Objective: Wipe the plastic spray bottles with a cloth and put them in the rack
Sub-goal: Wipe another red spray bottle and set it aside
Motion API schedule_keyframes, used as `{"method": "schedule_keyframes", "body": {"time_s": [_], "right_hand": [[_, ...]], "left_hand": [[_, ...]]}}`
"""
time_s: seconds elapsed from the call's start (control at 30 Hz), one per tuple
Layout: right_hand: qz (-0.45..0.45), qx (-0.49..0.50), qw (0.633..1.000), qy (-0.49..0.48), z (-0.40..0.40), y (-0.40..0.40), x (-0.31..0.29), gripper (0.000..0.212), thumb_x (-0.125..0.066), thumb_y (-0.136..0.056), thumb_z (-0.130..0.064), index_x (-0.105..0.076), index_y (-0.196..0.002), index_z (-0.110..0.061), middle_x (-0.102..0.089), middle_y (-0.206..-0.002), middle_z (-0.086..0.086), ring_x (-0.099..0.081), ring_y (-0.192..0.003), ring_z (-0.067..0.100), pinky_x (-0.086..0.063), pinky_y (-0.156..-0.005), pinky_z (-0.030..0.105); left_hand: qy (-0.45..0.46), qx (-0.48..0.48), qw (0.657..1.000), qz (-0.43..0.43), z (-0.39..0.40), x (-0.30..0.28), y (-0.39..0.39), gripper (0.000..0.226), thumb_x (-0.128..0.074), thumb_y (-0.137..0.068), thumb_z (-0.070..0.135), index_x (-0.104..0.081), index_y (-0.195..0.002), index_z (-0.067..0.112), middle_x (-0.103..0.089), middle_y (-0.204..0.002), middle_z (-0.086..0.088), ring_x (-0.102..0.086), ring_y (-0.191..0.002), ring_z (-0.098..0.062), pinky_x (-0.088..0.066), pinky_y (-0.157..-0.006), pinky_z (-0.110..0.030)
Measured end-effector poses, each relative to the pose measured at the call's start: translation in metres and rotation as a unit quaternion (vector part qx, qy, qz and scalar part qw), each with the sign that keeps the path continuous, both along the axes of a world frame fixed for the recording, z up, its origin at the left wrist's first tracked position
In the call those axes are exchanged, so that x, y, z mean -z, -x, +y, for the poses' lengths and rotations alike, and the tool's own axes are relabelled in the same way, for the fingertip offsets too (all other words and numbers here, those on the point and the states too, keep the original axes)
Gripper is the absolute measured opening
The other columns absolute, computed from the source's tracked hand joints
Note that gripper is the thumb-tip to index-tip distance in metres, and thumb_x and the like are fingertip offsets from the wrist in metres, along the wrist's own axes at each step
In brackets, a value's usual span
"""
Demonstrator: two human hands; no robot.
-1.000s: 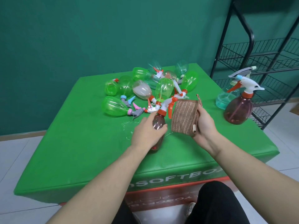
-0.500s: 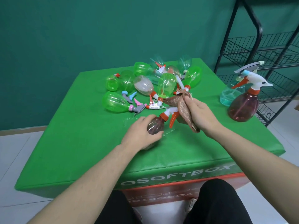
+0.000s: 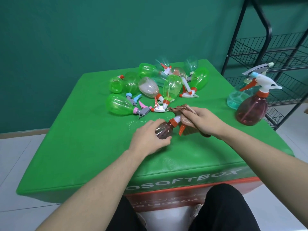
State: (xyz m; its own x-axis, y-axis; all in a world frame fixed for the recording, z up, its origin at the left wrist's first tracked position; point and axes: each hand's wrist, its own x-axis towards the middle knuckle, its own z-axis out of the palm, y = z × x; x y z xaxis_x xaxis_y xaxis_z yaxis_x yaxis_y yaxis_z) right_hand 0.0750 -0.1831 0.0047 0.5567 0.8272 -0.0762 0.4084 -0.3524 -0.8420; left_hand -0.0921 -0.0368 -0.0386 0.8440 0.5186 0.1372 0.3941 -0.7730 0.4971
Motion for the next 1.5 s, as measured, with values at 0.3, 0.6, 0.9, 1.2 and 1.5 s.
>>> {"method": "schedule_keyframes", "body": {"time_s": [0.3,0.6,0.9,1.2,1.5], "right_hand": [[0.012,0.087,0.993,-0.083,-0.045,-0.023,-0.014,0.026,-0.048,-0.106,-0.040,-0.071,-0.097,-0.030,-0.074,-0.085,-0.009,-0.068,-0.076,0.009,-0.054,-0.074,0.025],[-0.185,-0.059,0.979,0.069,-0.003,-0.005,-0.018,0.030,-0.041,-0.107,-0.043,-0.067,-0.106,-0.028,-0.072,-0.088,-0.003,-0.063,-0.075,0.014,-0.042,-0.066,0.025],[-0.345,-0.209,0.892,0.203,0.001,-0.014,-0.001,0.050,-0.032,-0.108,-0.041,-0.036,-0.156,-0.025,-0.038,-0.161,-0.003,-0.027,-0.152,0.013,-0.014,-0.125,0.043],[-0.410,-0.209,0.871,0.171,-0.060,-0.008,0.003,0.070,-0.016,-0.100,-0.059,-0.045,-0.152,-0.022,-0.037,-0.160,-0.004,-0.029,-0.150,0.009,-0.006,-0.125,0.037],[-0.472,-0.241,0.838,0.133,-0.071,0.009,0.023,0.067,-0.010,-0.107,-0.052,-0.049,-0.149,-0.018,-0.048,-0.154,-0.001,-0.041,-0.145,0.018,-0.027,-0.119,0.054]], "left_hand": [[-0.024,0.023,0.999,0.021,-0.002,0.000,-0.002,0.068,-0.073,-0.080,0.059,-0.048,-0.140,0.038,-0.057,-0.115,0.013,-0.058,-0.099,-0.011,-0.046,-0.083,-0.025],[-0.073,0.051,0.994,0.061,-0.003,0.001,-0.002,0.079,-0.075,-0.076,0.063,-0.042,-0.144,0.039,-0.057,-0.121,0.010,-0.057,-0.109,-0.016,-0.053,-0.092,-0.035],[-0.069,0.048,0.995,0.045,-0.002,0.003,-0.006,0.075,-0.072,-0.075,0.065,-0.047,-0.142,0.041,-0.059,-0.119,0.012,-0.059,-0.106,-0.015,-0.053,-0.089,-0.033],[-0.057,0.056,0.996,0.045,-0.003,0.000,-0.011,0.070,-0.074,-0.076,0.063,-0.051,-0.139,0.041,-0.061,-0.117,0.014,-0.060,-0.102,-0.011,-0.049,-0.084,-0.026],[-0.073,0.062,0.994,0.057,-0.006,0.000,-0.014,0.071,-0.072,-0.075,0.063,-0.051,-0.139,0.039,-0.062,-0.119,0.012,-0.061,-0.105,-0.014,-0.054,-0.089,-0.033]]}}
